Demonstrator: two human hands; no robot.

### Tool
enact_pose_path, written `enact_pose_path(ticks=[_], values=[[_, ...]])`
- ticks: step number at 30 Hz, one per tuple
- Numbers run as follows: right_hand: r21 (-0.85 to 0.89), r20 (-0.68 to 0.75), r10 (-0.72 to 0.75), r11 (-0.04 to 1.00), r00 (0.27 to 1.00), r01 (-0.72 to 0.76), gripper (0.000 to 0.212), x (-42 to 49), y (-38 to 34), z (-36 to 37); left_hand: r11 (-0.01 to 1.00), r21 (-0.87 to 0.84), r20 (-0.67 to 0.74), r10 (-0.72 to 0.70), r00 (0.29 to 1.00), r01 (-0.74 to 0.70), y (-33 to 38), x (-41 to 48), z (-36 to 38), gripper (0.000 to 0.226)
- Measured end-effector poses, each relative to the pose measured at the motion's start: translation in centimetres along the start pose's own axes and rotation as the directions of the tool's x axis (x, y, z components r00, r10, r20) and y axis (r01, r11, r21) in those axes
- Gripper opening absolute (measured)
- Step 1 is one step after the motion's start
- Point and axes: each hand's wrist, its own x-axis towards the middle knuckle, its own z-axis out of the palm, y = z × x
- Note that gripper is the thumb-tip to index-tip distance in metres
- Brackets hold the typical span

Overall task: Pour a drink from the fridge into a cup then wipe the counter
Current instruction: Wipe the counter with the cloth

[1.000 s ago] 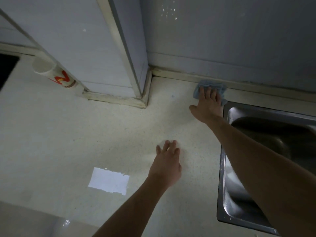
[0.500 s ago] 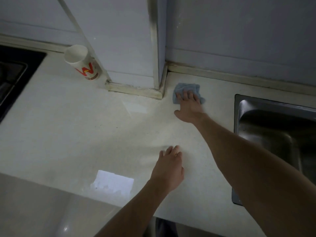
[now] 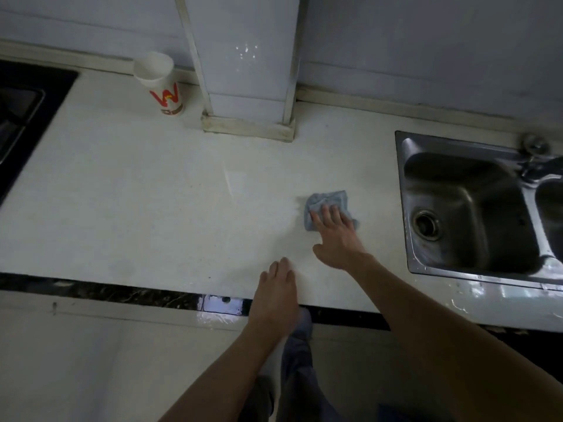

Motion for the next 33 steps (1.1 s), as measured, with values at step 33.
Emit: enact_pose_path(ticks=[33], values=[[-0.019, 0.053, 0.106, 0.994, 0.993, -0.105, 0.089, -2.3, -7.8, 1.8, 0.946, 0.187, 0.257, 0.213, 0.943, -0.265, -5.2, 3.5, -4.8, 0.027]])
